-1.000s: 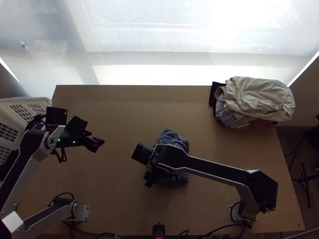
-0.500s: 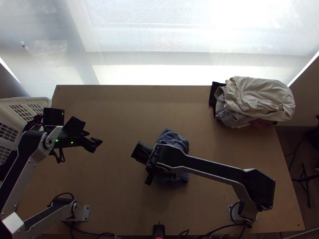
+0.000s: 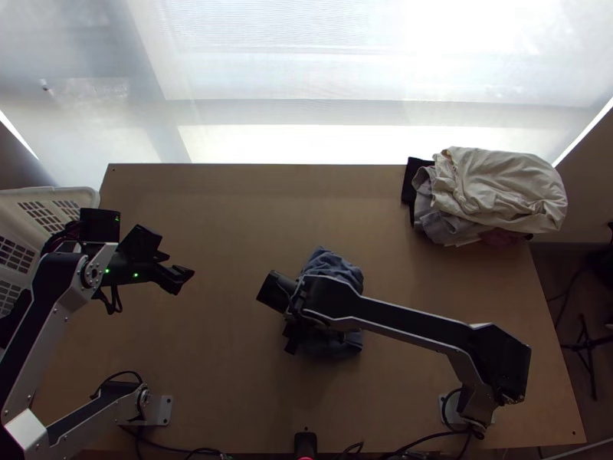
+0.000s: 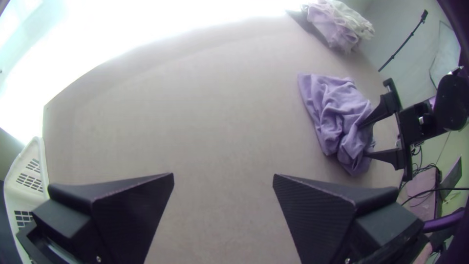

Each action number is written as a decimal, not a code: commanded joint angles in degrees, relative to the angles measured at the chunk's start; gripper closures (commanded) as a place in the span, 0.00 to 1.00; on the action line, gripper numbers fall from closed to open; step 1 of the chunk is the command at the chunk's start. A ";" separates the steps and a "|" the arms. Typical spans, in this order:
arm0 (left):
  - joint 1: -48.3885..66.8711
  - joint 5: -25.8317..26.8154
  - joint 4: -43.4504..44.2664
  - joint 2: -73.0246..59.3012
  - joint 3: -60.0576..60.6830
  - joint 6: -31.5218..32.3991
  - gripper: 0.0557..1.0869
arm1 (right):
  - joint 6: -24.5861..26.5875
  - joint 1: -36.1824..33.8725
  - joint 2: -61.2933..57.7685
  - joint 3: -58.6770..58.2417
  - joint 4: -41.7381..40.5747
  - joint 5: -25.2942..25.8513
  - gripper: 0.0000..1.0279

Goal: Fold the t-shirt

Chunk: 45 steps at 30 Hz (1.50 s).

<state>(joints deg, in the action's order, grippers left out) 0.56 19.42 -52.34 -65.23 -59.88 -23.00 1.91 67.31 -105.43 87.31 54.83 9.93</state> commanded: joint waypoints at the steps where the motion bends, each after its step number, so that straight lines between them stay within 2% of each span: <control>1: -0.12 0.00 -0.31 0.28 0.02 -0.37 0.04 | -1.65 -0.25 0.22 -0.03 3.00 0.09 0.25; 5: -0.38 -0.08 -0.40 0.54 0.02 -0.73 0.04 | -1.47 -0.25 -0.39 -1.26 1.25 0.26 0.48; 6: -0.73 0.00 -0.40 0.72 0.02 -0.81 0.04 | -1.12 -0.25 -0.48 -1.61 0.19 0.35 0.56; 8: -1.35 0.00 -0.66 1.07 0.02 -1.25 0.04 | 0.46 -0.07 -0.39 -1.97 -2.36 0.35 0.86; 9: -1.61 0.00 -0.84 1.16 0.02 -1.52 0.04 | 1.16 0.02 -0.39 -1.97 -3.41 0.35 0.98; 16: -2.14 0.09 -1.54 2.04 0.20 -1.96 0.04 | 1.60 -0.34 1.10 0.93 -3.15 0.35 0.97; 19: -1.00 0.36 -1.45 2.57 0.38 -1.34 0.04 | 1.52 -1.74 4.44 5.33 -2.27 0.53 0.97; 25: 4.89 0.62 -0.75 2.74 1.34 -0.73 0.04 | 3.19 -2.27 11.12 18.07 -0.34 4.57 0.97; 28: 9.37 0.53 -0.57 2.57 1.69 -0.81 0.04 | 5.73 -1.92 11.82 26.60 -0.34 8.87 0.97; 32: 14.74 0.36 0.39 1.60 1.87 -0.29 0.04 | 9.69 -2.53 10.94 37.94 -0.78 17.75 0.97; 38: 20.80 -0.17 1.89 -2.44 -0.33 0.77 0.04 | 16.02 -9.83 14.46 42.77 -4.20 27.86 0.97; 45: 26.60 -0.44 1.98 -7.98 -5.69 1.47 0.04 | 20.68 -27.93 22.46 38.90 -8.07 28.74 0.97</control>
<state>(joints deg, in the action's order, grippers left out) 21.21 19.22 -50.78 -68.66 -61.41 -22.28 18.44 53.17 -89.19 127.24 49.25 35.66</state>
